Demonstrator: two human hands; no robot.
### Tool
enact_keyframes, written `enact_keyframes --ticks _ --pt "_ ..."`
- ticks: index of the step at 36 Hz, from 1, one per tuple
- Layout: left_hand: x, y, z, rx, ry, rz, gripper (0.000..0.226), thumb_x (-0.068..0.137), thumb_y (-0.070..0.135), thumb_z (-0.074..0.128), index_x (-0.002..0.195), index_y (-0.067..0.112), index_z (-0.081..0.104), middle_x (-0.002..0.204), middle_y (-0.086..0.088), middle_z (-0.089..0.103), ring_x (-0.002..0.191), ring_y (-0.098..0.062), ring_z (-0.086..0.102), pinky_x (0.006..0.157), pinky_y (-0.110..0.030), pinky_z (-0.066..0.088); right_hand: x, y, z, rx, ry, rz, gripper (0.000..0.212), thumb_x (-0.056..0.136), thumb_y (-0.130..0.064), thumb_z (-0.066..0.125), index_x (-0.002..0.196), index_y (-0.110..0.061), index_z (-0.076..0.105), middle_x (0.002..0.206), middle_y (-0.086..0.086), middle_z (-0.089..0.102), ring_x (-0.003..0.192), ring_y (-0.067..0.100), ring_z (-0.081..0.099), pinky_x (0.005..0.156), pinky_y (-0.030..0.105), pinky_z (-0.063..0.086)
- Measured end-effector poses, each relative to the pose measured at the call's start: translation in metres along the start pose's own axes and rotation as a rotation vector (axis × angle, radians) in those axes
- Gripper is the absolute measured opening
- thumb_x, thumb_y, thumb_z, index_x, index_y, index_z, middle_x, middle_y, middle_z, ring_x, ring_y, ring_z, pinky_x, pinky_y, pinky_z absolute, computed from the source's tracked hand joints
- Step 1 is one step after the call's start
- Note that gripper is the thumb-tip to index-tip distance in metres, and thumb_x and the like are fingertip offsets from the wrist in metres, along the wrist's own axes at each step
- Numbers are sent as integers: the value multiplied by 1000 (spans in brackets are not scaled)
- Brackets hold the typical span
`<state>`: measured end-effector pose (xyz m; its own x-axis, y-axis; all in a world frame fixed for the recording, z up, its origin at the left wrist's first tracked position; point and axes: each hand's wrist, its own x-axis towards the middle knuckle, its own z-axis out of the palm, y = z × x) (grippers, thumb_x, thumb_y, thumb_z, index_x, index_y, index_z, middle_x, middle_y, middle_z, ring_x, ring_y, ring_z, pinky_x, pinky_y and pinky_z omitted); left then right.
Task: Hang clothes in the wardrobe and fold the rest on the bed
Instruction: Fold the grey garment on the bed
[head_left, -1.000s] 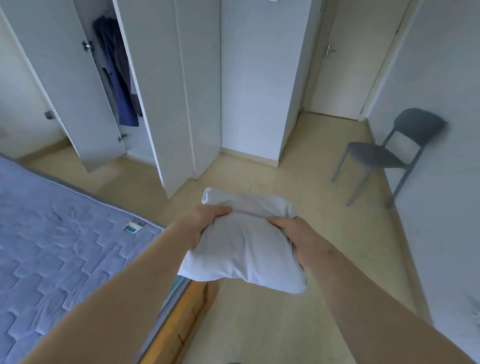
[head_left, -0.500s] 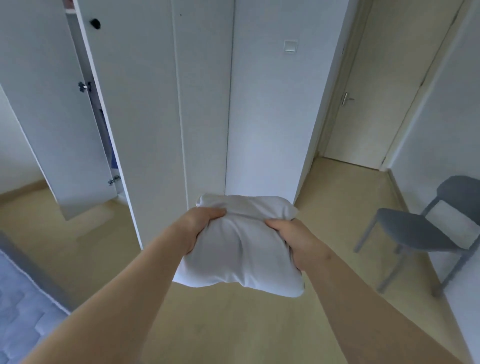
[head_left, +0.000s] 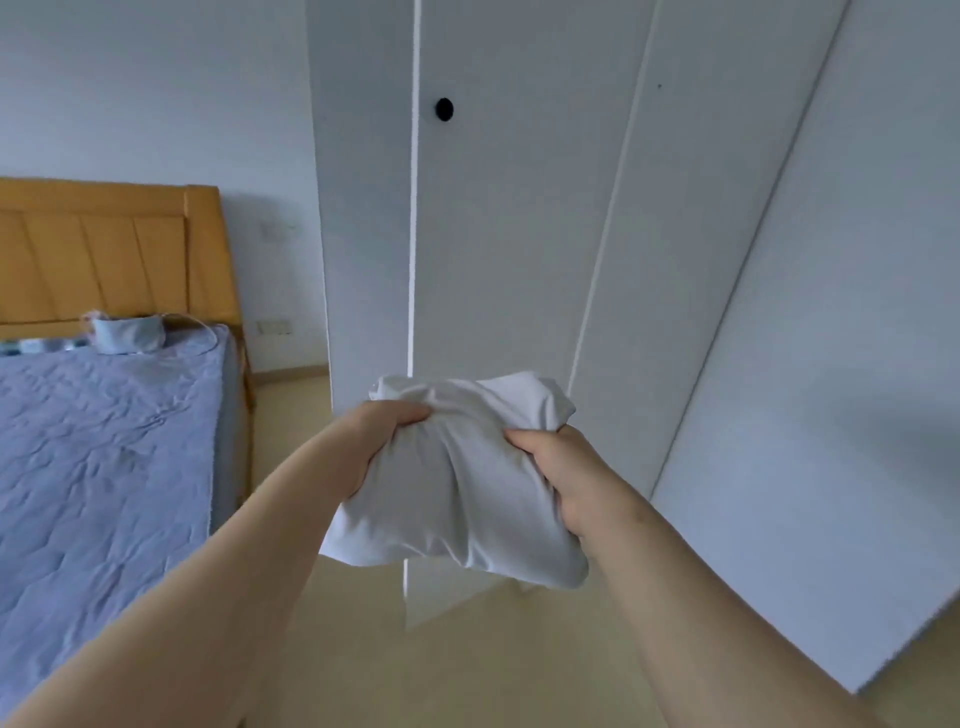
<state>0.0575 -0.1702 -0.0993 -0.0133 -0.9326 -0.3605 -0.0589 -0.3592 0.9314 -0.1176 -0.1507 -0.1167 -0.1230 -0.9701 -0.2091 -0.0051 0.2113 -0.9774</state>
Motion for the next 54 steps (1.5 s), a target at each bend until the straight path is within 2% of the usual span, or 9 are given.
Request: enact_keyframes --ticks 6,10,20,25,32,38,46,50,54 --pt "68 38 -39 -62 287 -4 32 86 28 65 110 12 51 83 -8 56 71 -21 53 62 -31 39 113 -32 54 -54 -274 -19 18 88 -15 61 105 -10 62 93 8 67 82 22 63 65 24 48" --pt "107 51 -83 -61 459 -22 57 82 33 68 128 7 49 117 -13 58 98 -28 56 86 -36 43 165 -45 108 -83 -392 1 34 87 -18 62 119 -9 58 103 8 67 91 23 63 68 25 47" --pt "226 96 -201 -71 540 -45 43 85 34 65 116 6 55 90 -11 59 76 -23 55 60 -31 40 303 -82 242 -66 -503 2 43 85 -18 64 125 -7 54 108 11 65 92 25 62 66 25 47" --pt "311 148 -287 -60 554 -13 59 81 38 67 128 7 49 117 -15 59 103 -30 58 93 -40 45 389 -125 334 -65 -488 7 42 83 -21 66 122 -8 58 105 10 68 96 26 64 77 30 48" --pt "429 240 -376 -52 480 41 60 82 34 69 130 7 45 111 -16 60 97 -31 59 85 -40 48 506 -204 422 -29 -475 -33 41 85 -23 66 122 -9 59 106 11 68 97 27 64 81 32 49" --pt "540 313 -391 -25 354 96 57 83 32 68 128 4 48 100 -16 63 81 -27 60 67 -34 48 603 -262 435 -21 -399 -45 23 88 -21 63 107 -9 63 81 6 67 70 19 62 56 24 42" --pt "660 405 -349 4 136 229 18 90 24 60 82 7 60 54 -9 64 46 -20 60 41 -23 46 725 -333 399 -33 -223 -168 10 87 -17 63 92 -9 65 64 5 69 60 18 64 61 25 47" --pt "711 463 -317 30 15 303 17 89 25 60 82 9 60 73 -11 63 64 -23 59 57 -27 45 760 -380 363 -20 -80 -247 24 86 -17 64 109 -8 62 84 9 66 74 22 61 67 27 48" --pt "744 522 -273 55 -163 367 19 88 27 61 86 9 63 78 -11 65 68 -24 60 58 -29 44 769 -425 315 -30 57 -293 8 88 -19 63 86 -11 64 67 4 67 66 17 60 59 25 45"
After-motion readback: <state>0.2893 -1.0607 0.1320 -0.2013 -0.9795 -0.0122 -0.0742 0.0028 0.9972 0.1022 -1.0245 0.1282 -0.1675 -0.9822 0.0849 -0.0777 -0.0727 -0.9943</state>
